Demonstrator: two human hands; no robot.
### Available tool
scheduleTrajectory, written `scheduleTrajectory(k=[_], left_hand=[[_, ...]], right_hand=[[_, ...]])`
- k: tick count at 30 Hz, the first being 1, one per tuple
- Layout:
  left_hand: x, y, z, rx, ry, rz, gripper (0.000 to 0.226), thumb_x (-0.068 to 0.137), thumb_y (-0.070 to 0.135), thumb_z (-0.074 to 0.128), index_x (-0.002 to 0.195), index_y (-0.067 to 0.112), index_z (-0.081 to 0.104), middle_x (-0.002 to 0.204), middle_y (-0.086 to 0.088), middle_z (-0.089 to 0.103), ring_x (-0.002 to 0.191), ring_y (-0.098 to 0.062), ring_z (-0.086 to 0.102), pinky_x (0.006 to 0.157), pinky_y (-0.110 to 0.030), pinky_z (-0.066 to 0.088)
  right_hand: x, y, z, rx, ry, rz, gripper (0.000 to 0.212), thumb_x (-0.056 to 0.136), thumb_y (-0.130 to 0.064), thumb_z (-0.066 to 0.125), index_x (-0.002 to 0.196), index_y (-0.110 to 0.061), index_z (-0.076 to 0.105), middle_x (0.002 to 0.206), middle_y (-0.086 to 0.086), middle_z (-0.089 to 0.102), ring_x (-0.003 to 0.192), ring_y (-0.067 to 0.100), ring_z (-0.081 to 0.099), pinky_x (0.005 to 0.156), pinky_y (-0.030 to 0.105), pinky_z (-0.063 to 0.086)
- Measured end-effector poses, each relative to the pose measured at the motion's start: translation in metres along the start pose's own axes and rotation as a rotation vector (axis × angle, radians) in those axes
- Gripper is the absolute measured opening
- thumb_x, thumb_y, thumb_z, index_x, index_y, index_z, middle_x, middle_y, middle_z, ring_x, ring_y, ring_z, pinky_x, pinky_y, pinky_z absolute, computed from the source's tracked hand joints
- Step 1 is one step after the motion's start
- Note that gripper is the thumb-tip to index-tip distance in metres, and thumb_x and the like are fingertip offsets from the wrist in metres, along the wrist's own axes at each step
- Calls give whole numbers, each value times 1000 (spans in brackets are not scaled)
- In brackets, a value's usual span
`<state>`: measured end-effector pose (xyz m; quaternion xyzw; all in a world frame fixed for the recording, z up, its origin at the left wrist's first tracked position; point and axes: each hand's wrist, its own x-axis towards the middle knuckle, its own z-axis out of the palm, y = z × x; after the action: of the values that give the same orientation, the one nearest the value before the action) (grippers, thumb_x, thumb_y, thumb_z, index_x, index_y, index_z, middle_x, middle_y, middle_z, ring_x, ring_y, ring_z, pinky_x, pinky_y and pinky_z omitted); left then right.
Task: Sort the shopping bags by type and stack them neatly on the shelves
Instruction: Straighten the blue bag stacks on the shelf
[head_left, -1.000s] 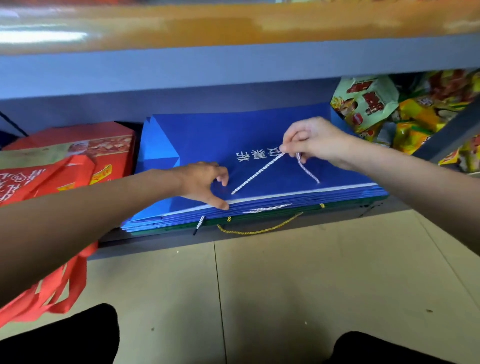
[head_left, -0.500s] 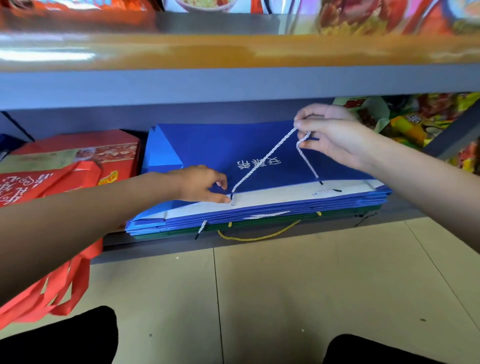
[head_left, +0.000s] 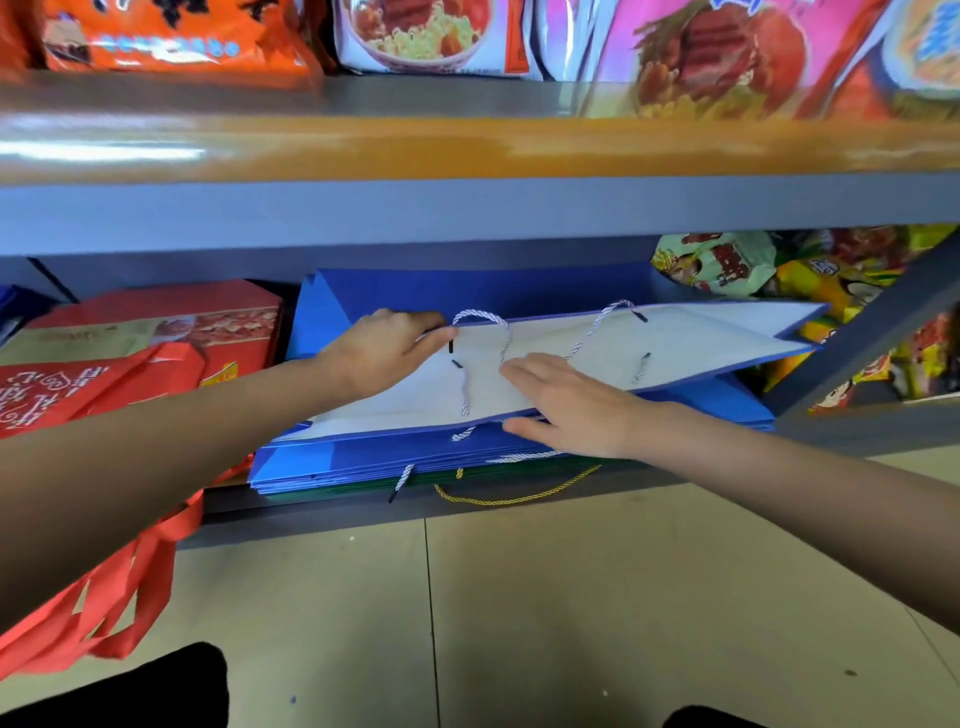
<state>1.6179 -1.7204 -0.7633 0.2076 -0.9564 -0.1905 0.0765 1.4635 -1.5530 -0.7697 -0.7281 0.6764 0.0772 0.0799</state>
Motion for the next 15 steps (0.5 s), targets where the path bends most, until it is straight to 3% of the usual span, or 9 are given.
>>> scheduleTrajectory(k=[2,4,6,7,8,10,12,13,15], left_hand=[[0,-2,4,71,20,29,39,100,37,30,109,9,55,88,-10,59,89,-34,56,77,-35,40],[0,-4,4,215,88,97,39,101,36,29,119,11,53,104,-11,62,94,-36,59,81,-37,43],[0,-7,6,369,193,283,34,99,28,38,127,13,49,116,-12,62,90,-36,64,81,-41,48],[0,-10,8,462,208,404,35,93,18,51,128,15,47,119,-12,61,85,-35,65,79,-41,51],[0,-12,8,520,209,488,51,82,6,64,128,17,46,121,-12,60,82,-34,65,77,-40,52],[0,-8,5,577,211,569,74,63,-9,73,128,20,51,122,-10,60,79,-31,64,74,-33,52],[-2,-1,0,607,220,650,67,70,-12,57,128,20,54,125,-8,58,82,-29,60,79,-31,45],[-2,-2,-1,614,197,687,64,75,-12,42,131,19,50,128,-7,54,85,-28,58,84,-30,39],[-1,-4,-2,655,109,715,67,78,-8,23,137,18,40,135,-5,49,92,-27,60,90,-32,32]], right_hand=[[-3,1,1,10,-50,79,63,98,-44,37,145,-6,22,156,1,10,143,20,6,111,34,23],[-10,-2,-2,-33,30,147,53,99,-41,36,138,-5,37,155,3,18,143,20,15,96,39,44],[-14,0,-6,-168,249,71,33,93,-29,43,107,-7,64,123,10,58,117,25,55,59,35,55],[-18,3,-6,-200,396,21,26,88,-23,45,89,-9,67,97,7,67,94,26,63,46,33,53],[-23,7,-9,-198,499,1,24,87,-20,45,79,-10,65,79,4,65,79,25,62,41,32,49],[-28,17,-21,-164,648,-14,27,90,-18,44,74,-10,63,69,2,60,72,24,57,44,33,48],[-32,35,-30,-96,705,-15,25,92,-21,48,81,-8,66,82,3,63,82,26,54,61,35,51],[-34,45,-32,-59,670,-5,26,91,-27,50,90,-8,67,92,5,63,89,26,51,72,36,50],[-36,64,-31,65,422,99,39,88,-42,54,113,-13,63,114,4,57,105,24,45,88,35,45]])
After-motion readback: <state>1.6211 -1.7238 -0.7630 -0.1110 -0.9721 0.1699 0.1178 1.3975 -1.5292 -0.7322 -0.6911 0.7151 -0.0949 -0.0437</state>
